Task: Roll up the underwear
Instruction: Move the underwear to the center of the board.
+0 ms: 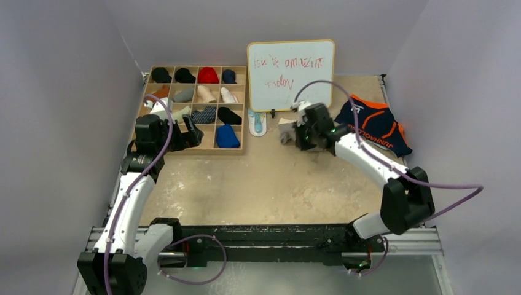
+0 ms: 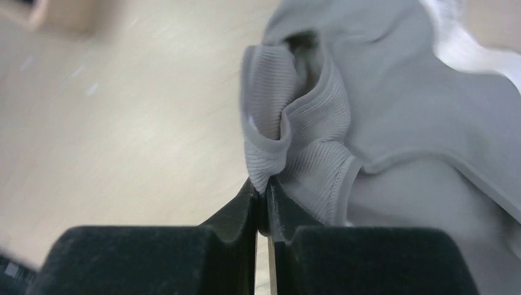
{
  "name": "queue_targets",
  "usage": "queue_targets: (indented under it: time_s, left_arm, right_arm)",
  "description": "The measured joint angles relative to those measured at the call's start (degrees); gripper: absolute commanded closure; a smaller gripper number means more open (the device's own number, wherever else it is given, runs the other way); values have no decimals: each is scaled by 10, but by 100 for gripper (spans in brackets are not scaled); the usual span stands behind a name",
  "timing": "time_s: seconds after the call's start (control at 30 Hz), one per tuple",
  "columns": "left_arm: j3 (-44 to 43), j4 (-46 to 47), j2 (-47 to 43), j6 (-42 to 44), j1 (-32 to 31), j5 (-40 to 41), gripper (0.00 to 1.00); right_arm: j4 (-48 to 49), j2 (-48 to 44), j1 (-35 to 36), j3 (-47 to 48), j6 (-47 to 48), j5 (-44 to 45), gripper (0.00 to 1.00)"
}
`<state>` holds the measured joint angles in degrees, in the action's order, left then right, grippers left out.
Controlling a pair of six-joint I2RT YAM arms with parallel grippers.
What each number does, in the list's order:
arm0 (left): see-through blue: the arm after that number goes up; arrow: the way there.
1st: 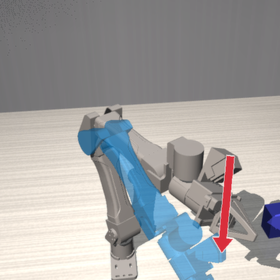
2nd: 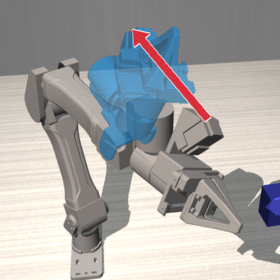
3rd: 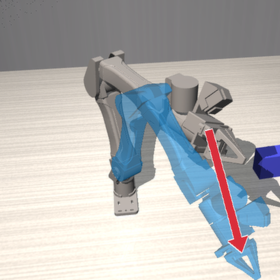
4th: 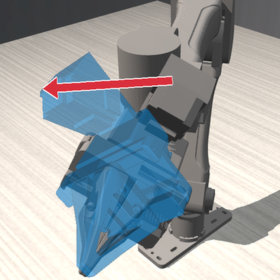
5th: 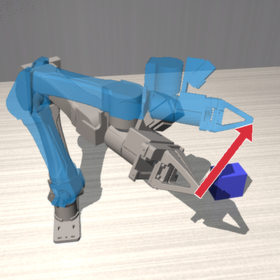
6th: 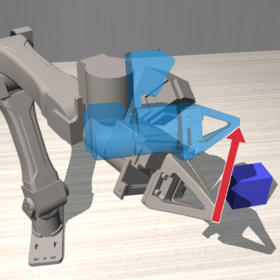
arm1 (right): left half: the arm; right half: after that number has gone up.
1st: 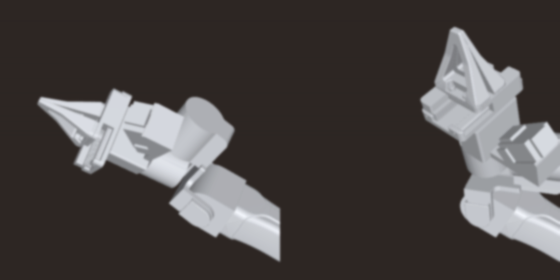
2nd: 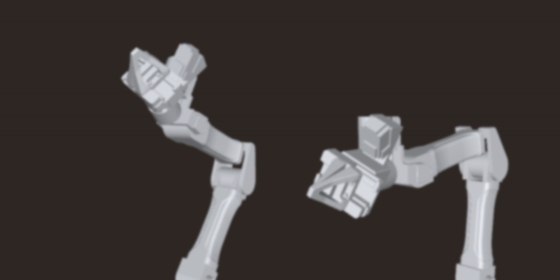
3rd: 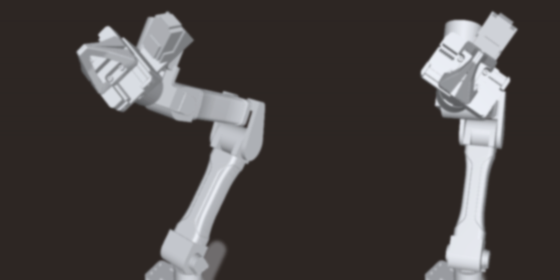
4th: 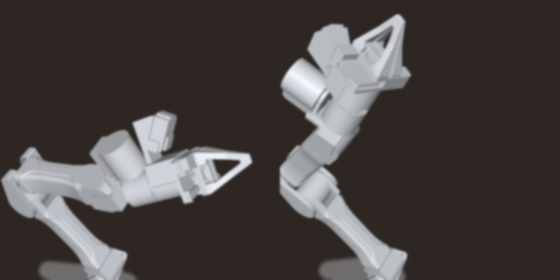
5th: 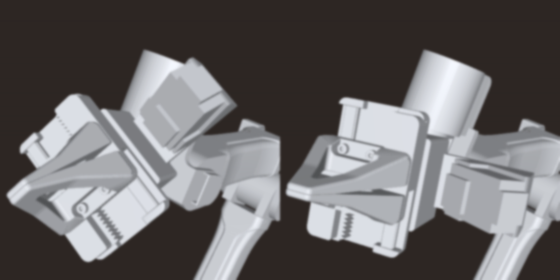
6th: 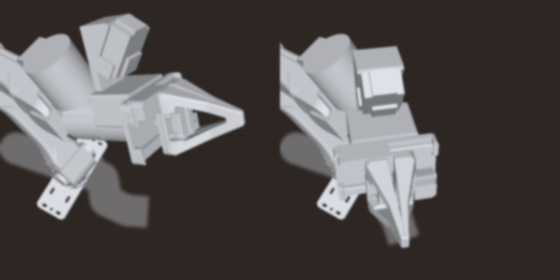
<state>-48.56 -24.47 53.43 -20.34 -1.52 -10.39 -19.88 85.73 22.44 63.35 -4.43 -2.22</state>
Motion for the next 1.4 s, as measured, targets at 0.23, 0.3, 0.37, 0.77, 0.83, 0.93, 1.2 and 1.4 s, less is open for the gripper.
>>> queue_targets:
  time_s: [0.23, 0.3, 0.37, 0.77, 0.83, 0.93, 1.2, 1.4]
  left_arm:
    - [0, -2, 3, 2, 0, -9, 2]
    - [0, -2, 7, 4, 0, -22, 2]
    - [0, 1, 14, 4, 0, -47, 3]
    - [-13, 58, 142, -7, -166, -156, 8]
    - [-39, 59, 186, -7, -209, -146, 9]
    - [-111, 60, 277, -1, -266, -119, 13]
    - [-305, 38, 502, 10, -308, -3, 19]
    - [-374, -3, 600, 27, -310, 42, 28]
  right_arm:
    - [-18, -45, 202, -157, -71, -50, 47]
    - [-34, -55, 246, -185, -90, -71, 27]
    - [-42, -92, 273, -204, -108, -85, 10]
    - [-53, -258, 55, -234, -263, 118, 2]
    - [-47, -233, 1, -233, -267, 113, 4]
    - [-35, -177, -71, -223, -266, 81, 8]
    - [-22, -29, -130, -120, -243, 51, 24]
    - [-19, 31, -131, -87, -211, 62, 27]
